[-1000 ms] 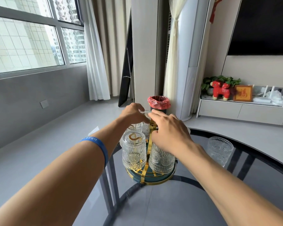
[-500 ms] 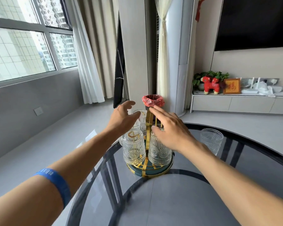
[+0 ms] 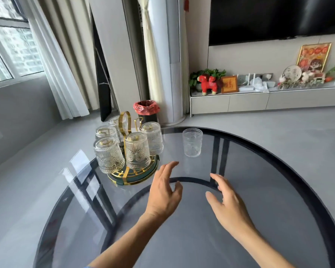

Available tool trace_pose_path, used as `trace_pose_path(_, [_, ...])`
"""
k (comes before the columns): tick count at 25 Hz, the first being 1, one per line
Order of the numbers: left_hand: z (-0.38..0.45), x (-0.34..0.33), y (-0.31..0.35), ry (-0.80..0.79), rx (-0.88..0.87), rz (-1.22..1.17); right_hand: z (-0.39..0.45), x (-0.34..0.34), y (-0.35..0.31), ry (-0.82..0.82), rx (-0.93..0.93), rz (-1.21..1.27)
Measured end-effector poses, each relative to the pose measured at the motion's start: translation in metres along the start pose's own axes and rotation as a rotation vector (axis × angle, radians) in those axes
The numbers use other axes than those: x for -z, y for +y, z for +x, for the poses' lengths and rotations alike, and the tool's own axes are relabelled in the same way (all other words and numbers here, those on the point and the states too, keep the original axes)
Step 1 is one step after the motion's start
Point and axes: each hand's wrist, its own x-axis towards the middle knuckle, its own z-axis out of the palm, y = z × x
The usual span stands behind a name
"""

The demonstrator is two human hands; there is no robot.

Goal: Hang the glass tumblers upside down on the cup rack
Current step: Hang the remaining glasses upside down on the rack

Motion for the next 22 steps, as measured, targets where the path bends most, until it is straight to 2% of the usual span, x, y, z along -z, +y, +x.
trace_pose_path(3, [0.026, -0.031, -0.008, -0.124, 0.259, -0.017, -0.003, 0.005, 0.013, 0.033, 0.074, -0.165])
trace_pose_path(5, [0.046, -0.053, -0.015, -0.18, 0.375, -0.002, -0.001, 0.002, 0.019, -0.009, 0.106, -0.339])
trace_pose_path(9, [0.076, -0.093, -0.034, -0.156, 0.378, 0.151, 0.002, -0.015, 0.028, -0.134, 0.131, -0.555])
trace_pose_path(14, [0.121, -0.113, -0.046, 0.002, 0.489, -0.027, 0.003, -0.021, 0.03, -0.11, 0.107, -0.607])
trace_pose_path(17, [0.146, -0.12, -0.047, 0.013, 0.525, 0.05, 0.004, -0.023, 0.031, -0.127, 0.096, -0.622])
trace_pose_path(22, [0.154, -0.129, -0.057, 0.097, 0.433, 0.144, 0.004, -0.026, 0.03, -0.126, 0.093, -0.647])
